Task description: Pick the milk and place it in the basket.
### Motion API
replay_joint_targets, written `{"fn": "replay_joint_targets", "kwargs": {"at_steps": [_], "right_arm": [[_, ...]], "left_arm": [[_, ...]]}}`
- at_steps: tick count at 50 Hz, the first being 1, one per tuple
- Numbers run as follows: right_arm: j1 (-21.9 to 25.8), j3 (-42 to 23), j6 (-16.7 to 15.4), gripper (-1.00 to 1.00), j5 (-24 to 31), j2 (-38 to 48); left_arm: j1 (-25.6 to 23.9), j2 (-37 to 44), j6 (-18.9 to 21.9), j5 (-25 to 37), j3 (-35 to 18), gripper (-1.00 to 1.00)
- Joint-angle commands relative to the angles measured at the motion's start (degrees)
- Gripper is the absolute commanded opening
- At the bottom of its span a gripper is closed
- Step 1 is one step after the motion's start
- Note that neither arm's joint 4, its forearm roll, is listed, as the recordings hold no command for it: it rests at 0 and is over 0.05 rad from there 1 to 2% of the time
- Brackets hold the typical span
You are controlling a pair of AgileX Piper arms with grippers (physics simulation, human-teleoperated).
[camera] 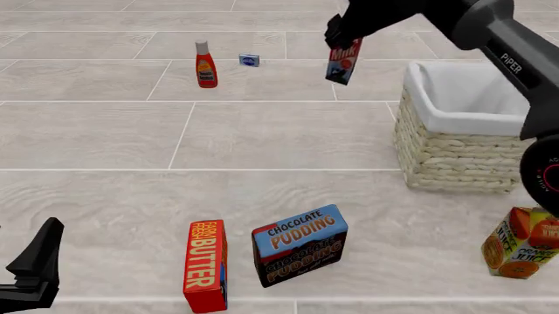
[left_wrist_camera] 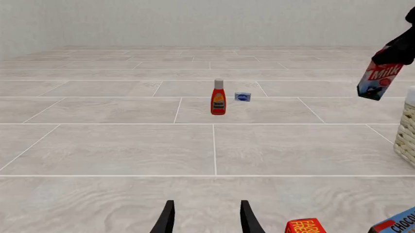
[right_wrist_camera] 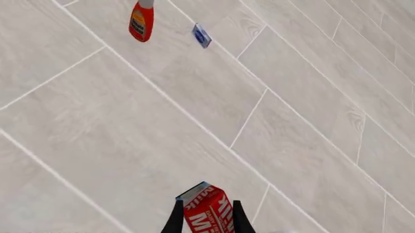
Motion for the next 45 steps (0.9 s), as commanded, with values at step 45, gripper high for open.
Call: {"fn": "replay_joint_targets", "kwargs": {"at_steps": [45], "right_arm": [[-16.15, 8.88, -3.41, -1.0, 0.25, -11.18]], "left_arm": [[0.0, 0.0, 0.01, 0.0, 0.0, 1.0]]}}
